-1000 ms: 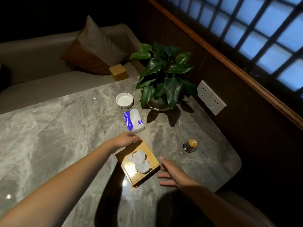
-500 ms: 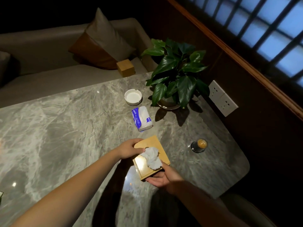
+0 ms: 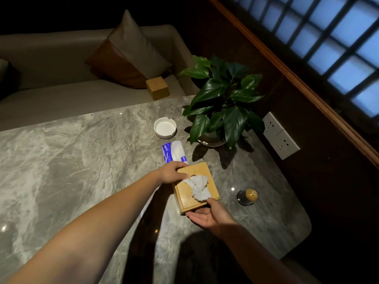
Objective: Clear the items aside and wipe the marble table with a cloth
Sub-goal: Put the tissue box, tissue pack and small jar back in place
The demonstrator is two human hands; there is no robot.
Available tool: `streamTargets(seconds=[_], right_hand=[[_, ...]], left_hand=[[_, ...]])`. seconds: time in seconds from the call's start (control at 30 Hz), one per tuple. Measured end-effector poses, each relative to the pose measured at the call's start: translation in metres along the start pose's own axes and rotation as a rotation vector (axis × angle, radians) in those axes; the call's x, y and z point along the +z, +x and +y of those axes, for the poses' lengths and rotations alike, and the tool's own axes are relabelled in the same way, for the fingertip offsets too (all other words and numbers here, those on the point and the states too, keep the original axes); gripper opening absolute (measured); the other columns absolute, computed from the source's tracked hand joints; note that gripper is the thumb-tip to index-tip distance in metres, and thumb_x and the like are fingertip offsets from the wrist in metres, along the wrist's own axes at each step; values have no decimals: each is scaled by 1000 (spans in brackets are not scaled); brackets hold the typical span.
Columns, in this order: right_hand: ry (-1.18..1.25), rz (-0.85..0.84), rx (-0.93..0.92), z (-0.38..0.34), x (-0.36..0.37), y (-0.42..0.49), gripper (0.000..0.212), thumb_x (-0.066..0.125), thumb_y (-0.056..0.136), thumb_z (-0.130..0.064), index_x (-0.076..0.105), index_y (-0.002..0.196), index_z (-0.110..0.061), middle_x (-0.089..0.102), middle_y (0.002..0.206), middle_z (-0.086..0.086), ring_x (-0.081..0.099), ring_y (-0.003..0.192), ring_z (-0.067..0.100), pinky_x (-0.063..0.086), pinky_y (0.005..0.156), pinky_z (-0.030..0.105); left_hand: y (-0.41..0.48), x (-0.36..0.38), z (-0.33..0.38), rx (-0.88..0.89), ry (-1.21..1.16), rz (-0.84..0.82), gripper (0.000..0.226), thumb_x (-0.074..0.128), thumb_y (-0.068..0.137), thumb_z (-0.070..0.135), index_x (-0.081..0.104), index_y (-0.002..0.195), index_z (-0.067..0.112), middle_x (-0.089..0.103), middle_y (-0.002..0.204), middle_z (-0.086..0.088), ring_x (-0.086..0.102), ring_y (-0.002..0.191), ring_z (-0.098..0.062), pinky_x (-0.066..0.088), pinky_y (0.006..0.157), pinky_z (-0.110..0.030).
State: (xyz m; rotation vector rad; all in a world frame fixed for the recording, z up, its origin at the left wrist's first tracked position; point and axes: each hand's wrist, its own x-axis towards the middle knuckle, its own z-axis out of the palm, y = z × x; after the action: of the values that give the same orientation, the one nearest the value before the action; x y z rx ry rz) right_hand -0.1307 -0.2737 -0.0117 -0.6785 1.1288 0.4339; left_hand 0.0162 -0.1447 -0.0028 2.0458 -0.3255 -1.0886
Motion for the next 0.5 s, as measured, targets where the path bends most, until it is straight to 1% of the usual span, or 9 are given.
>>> streamTargets(seconds=[0.13,0.23,0.27,0.37,0.4,0.47,0.5], right_hand=[[-16,-3,11,-6,-1,-2,33,36,104,-19,42,123,8,43,136,38,59,83,46,56,42,45],[-25,-18,17,-9,0,-5,21,34,104,-9,45,99,8,39,139,39,56,82,48,52,39,49],[-29,-23,13,-10,1,-6,20,33,104,-8,44,97,7,38,139,39,56,83,49,51,38,51],[-37,-12,16,-9,1,-7,21,32,104,-9,38,113,8,37,141,38,55,101,56,50,39,53],[-39,-10,21,-8,0,-6,23,32,104,-11,38,116,8,38,141,37,58,99,55,51,39,52],[-48,-19,30,-6,-1,-5,27,34,105,-15,42,112,10,41,140,36,68,71,48,54,41,50],[-39,-20,36,-4,-2,-5,29,34,105,-16,44,109,11,42,140,35,68,59,44,55,42,48]], left_hand=[[2,0,-3,4,-36,4,41,64,89,19,57,129,13,61,124,-10,59,111,-23,47,99,-34],[3,2,-7,12,-32,18,43,65,88,23,56,130,14,60,126,-10,57,114,-23,45,100,-35],[2,1,-7,13,-31,17,44,65,88,23,56,130,14,59,126,-9,56,115,-23,45,100,-34],[2,1,-5,15,-41,18,44,64,89,22,55,131,14,58,126,-9,56,115,-24,45,98,-32],[1,2,-4,15,-35,28,43,63,89,22,55,131,14,58,125,-9,56,115,-24,45,96,-30],[-3,7,-4,32,-32,80,41,63,89,21,56,129,14,59,124,-9,56,113,-23,44,94,-29],[-4,10,-6,47,-46,118,40,63,89,20,56,128,13,59,122,-8,56,112,-23,45,94,-30]])
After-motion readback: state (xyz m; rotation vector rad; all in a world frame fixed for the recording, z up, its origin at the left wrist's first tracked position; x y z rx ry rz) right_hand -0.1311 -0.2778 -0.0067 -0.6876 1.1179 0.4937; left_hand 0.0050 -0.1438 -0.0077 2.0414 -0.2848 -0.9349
